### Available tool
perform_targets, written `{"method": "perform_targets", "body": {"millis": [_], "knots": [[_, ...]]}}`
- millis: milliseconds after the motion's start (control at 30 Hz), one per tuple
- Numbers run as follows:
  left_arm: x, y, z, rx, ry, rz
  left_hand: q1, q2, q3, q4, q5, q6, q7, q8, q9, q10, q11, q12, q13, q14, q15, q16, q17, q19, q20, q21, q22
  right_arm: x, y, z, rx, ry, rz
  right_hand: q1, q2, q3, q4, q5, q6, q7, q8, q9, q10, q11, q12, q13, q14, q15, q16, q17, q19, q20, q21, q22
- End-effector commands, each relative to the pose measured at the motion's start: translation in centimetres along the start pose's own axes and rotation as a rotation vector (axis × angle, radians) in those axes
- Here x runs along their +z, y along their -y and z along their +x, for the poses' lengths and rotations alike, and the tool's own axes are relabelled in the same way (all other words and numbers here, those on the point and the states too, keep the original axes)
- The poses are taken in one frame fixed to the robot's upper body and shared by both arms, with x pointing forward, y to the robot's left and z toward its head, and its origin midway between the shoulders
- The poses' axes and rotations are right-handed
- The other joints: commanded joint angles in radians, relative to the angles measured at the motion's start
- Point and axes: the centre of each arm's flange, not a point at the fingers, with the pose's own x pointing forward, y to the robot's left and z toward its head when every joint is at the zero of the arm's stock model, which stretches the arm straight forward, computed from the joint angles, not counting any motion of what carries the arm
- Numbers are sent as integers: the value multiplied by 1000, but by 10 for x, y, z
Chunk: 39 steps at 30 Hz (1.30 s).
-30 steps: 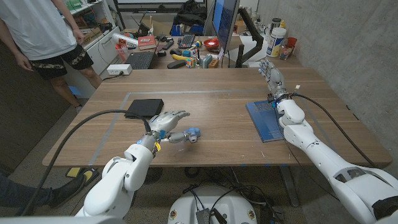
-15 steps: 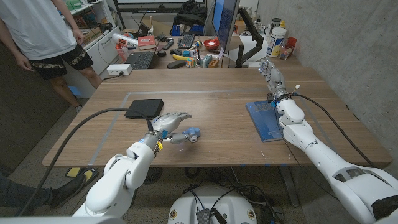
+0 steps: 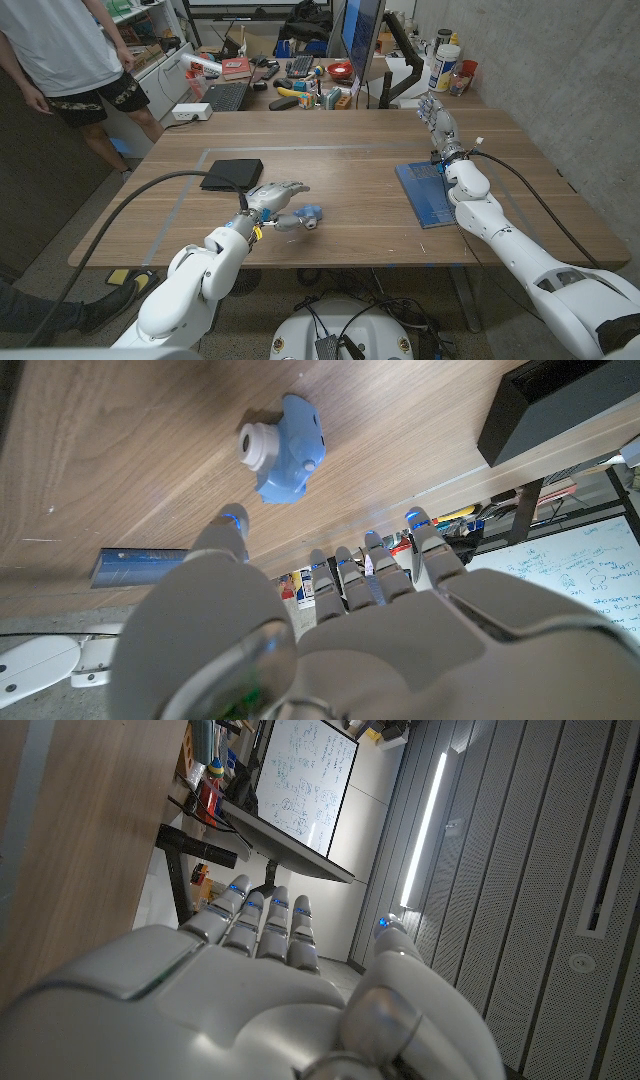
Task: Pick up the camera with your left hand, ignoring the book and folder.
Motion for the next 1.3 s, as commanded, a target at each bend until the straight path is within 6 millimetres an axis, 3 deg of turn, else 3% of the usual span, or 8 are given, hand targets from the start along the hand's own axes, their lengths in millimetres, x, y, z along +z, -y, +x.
{"method": "perform_targets", "body": {"millis": [33,1300], "knots": [[4,2,5,-11,18,9,12,-2,-1,-1,6,6,-1,6,5,7,-3,3,6,5,-22,3,2,-1,3,-2,2,1,1,1,-5,5,4,-8,4,-4,0,5,3,-1,-3,6,5,-7,-3,2,8,1,-2,4,11,2,-4,6],[8,13,21,-73,49,0,18,0,-7,0,9,17,-4,10,5,14,-4,6,7,10,-24,5,4,2,3,-7,2,0,7,1,-16,2,8,-8,4,-5,-1,6,2,-3,-3,6,5,-6,-3,2,8,2,-2,4,12,2,-7,6]]}}
